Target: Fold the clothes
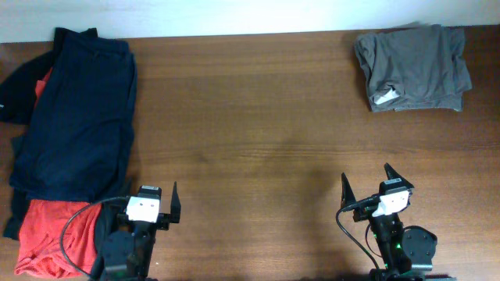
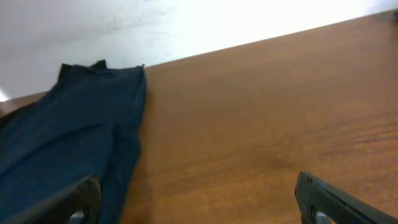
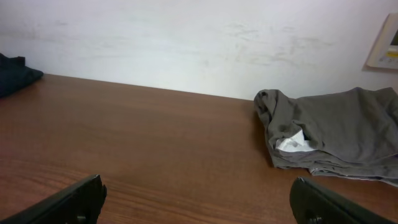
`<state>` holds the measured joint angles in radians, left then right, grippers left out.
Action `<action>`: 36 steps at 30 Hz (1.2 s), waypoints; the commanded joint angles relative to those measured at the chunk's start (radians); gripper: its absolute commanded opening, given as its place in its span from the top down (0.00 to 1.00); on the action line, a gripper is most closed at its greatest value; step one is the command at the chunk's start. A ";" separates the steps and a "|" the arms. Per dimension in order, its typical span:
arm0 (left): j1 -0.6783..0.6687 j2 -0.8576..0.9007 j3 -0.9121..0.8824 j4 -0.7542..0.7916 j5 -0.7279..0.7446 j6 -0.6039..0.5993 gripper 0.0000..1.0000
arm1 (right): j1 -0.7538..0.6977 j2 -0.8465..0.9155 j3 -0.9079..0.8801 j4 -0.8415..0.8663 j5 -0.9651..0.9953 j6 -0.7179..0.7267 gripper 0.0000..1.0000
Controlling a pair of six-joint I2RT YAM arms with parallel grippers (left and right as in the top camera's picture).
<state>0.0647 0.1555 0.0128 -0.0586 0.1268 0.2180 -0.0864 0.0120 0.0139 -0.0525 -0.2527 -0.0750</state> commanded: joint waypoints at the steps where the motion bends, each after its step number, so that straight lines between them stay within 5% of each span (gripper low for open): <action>1: 0.012 -0.102 -0.004 -0.009 0.015 0.008 0.01 | -0.006 -0.006 -0.008 0.000 -0.005 0.004 0.01; 36: 0.015 -0.149 -0.004 -0.010 0.015 0.008 0.01 | -0.006 -0.006 -0.008 0.000 -0.005 0.004 0.01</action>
<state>0.0734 0.0147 0.0128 -0.0639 0.1272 0.2180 -0.0864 0.0120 0.0139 -0.0521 -0.2523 -0.0753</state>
